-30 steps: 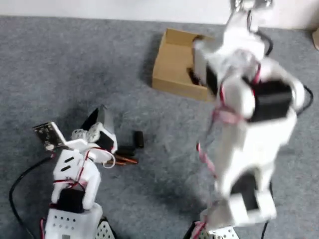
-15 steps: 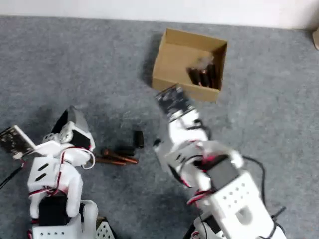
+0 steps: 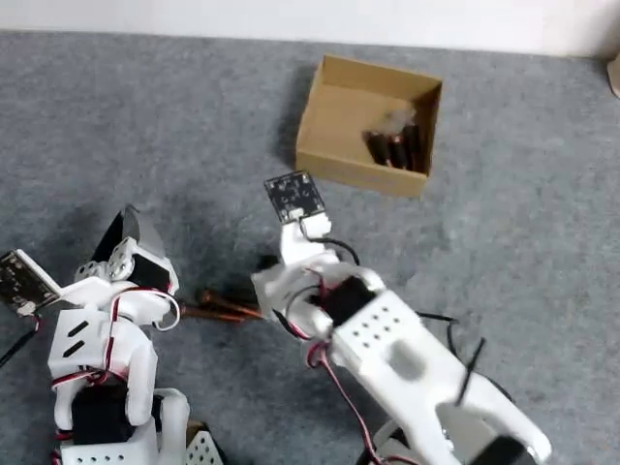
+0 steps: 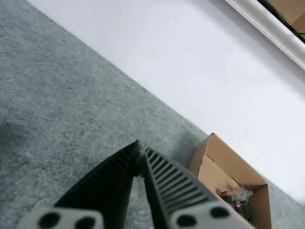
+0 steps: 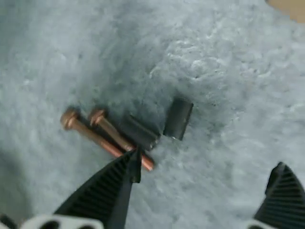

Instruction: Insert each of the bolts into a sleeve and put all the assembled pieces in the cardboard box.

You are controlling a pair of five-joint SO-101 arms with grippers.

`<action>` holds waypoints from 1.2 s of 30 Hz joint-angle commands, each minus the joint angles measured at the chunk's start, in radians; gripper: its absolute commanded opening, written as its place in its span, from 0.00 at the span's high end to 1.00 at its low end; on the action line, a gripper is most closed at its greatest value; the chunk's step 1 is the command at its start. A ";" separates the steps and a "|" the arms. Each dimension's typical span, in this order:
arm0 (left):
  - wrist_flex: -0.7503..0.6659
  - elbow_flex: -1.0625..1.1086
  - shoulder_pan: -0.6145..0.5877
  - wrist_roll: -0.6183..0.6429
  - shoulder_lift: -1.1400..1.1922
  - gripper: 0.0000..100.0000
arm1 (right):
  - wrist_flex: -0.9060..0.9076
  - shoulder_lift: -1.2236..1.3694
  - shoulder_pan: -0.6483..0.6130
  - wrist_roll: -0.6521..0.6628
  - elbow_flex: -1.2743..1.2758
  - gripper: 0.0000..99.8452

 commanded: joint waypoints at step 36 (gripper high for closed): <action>0.000 -0.039 -0.007 -0.005 0.010 0.99 | -0.196 0.631 -0.025 -0.123 -0.283 0.92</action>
